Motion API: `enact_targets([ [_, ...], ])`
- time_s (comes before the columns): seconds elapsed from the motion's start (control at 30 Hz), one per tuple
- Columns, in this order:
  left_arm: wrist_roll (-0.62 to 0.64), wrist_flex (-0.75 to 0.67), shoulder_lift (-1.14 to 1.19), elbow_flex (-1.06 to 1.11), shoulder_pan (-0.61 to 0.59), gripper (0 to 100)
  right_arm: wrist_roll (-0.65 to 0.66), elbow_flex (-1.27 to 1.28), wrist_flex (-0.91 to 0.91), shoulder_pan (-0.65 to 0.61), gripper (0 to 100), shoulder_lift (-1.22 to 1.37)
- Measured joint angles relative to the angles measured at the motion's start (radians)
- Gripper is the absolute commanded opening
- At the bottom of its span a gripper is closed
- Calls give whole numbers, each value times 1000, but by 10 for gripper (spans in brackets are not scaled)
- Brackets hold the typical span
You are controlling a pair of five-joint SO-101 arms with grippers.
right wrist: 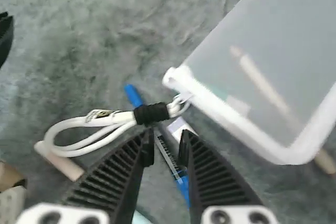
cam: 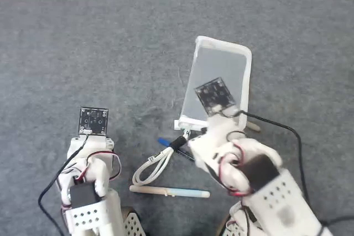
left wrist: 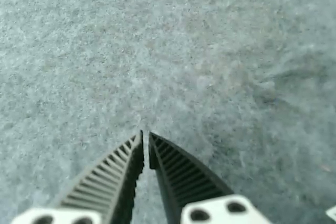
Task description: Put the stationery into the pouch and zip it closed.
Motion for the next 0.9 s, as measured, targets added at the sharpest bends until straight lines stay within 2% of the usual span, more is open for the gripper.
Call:
enact_targets([
  [0.23,0,0,0,0,0,13,-218,-5,-173,-51,99,232],
  [0.33,0,0,0,0,0,13,-261,-28,-192,-64,137,318],
  [0.5,0,0,0,0,0,13,-361,-133,-160,-77,193,462],
  [0.9,0,0,0,0,0,13,-460,-371,-52,-94,198,841],
])
